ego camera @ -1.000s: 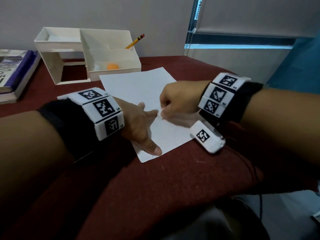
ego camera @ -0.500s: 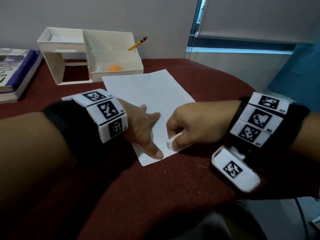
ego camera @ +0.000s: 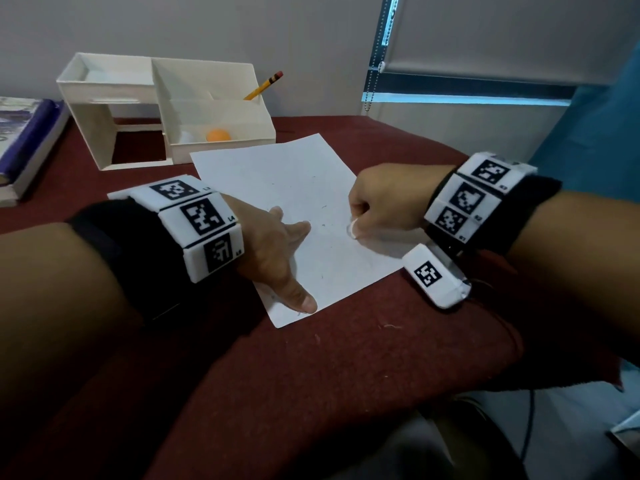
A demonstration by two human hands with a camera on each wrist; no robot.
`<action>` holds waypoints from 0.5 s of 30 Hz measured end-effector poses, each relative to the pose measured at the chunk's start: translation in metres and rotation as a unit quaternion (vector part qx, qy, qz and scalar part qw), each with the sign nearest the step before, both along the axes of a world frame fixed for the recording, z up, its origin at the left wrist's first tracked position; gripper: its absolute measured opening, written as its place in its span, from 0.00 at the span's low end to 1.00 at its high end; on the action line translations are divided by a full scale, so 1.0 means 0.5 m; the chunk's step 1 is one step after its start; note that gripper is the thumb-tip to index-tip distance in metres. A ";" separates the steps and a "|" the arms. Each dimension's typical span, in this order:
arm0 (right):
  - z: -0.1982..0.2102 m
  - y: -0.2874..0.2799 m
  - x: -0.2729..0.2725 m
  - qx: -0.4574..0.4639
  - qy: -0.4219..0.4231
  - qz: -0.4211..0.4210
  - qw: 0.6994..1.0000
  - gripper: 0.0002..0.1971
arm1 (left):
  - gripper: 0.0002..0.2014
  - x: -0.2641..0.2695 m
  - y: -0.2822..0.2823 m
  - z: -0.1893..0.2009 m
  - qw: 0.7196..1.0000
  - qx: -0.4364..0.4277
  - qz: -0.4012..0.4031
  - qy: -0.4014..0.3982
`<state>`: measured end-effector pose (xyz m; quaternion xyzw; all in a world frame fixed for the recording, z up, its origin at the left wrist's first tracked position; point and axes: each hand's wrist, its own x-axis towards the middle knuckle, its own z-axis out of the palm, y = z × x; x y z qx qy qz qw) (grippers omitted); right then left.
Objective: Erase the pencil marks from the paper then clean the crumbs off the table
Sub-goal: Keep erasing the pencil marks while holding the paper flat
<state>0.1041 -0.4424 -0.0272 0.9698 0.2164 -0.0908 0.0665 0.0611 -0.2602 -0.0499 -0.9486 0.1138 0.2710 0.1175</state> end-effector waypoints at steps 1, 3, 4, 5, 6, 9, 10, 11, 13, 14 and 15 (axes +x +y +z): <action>-0.007 0.009 -0.008 -0.014 -0.009 0.016 1.000 0.10 | 0.64 0.000 0.001 0.001 1.000 -0.002 0.000 0.001; -0.017 0.037 -0.035 -0.002 0.020 0.076 0.997 0.09 | 0.64 -0.001 0.002 0.002 1.000 -0.007 0.002 0.006; -0.017 0.048 -0.048 0.016 0.054 0.096 0.994 0.10 | 0.64 -0.002 0.003 0.003 1.000 -0.010 0.001 0.007; -0.014 0.054 -0.051 0.027 0.079 0.099 0.992 0.11 | 0.63 -0.004 0.003 0.005 1.000 -0.009 0.001 0.007; -0.012 0.054 -0.041 0.031 0.074 0.089 0.993 0.13 | 0.63 -0.006 0.003 0.006 1.000 -0.005 0.001 0.007; -0.006 0.027 0.010 0.031 -0.007 0.011 0.999 0.14 | 0.62 -0.008 0.000 0.009 1.000 0.000 -0.002 0.002; -0.008 0.023 0.013 0.031 -0.023 0.004 0.999 0.14 | 0.62 -0.009 0.000 0.009 1.000 -0.001 -0.001 0.002; -0.013 0.023 0.007 0.034 -0.016 0.014 0.999 0.14 | 0.62 -0.009 0.001 0.010 1.000 -0.003 0.000 0.004; -0.016 0.031 -0.020 0.038 0.051 0.062 0.996 0.12 | 0.62 -0.009 0.002 0.009 1.000 -0.006 0.003 0.008; -0.014 0.032 -0.034 0.036 0.090 0.081 0.992 0.12 | 0.63 -0.007 0.004 0.008 1.000 -0.007 0.003 0.009; -0.012 0.028 -0.037 0.035 0.106 0.088 0.990 0.12 | 0.63 -0.006 0.005 0.007 1.000 -0.007 0.003 0.010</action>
